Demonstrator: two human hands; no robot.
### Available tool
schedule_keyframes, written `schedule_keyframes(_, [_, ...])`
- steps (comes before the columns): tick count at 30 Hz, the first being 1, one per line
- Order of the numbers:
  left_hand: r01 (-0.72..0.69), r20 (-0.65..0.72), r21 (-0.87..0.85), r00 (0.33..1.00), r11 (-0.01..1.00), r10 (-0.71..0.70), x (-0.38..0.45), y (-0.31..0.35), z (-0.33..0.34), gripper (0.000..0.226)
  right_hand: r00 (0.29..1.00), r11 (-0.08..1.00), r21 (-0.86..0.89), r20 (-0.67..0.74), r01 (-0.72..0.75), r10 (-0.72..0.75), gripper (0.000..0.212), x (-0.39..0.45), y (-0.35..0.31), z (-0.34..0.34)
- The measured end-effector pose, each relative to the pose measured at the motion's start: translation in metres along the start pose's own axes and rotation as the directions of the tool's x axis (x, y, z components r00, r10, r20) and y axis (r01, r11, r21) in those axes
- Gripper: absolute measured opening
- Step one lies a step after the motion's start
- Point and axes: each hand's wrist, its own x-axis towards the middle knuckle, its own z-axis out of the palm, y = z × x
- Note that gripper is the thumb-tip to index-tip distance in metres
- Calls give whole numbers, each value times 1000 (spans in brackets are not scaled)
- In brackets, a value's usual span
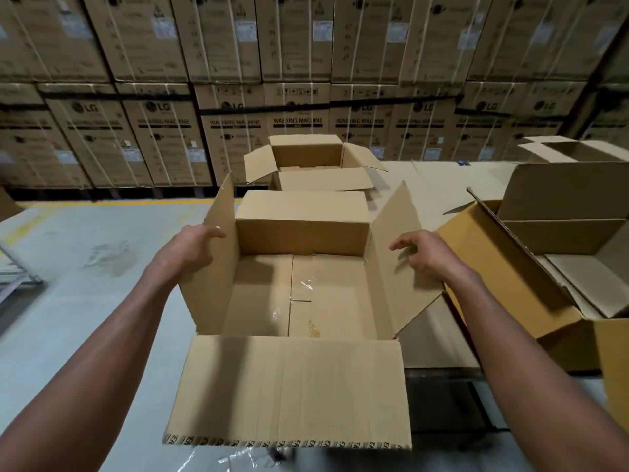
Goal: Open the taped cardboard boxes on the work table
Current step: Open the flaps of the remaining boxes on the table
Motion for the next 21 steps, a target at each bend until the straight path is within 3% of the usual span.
schedule_keyframes(10, [-147,-247,-90,961,985,121,-42,16,-57,74,977,999,-48,-213,-13,2,56,-70,-47,-25])
schedule_keyframes(21, [-319,-389,-72,881,945,268,-95,84,-150,66,930,998,-32,-363,45,-54,55,-129,-76,-128])
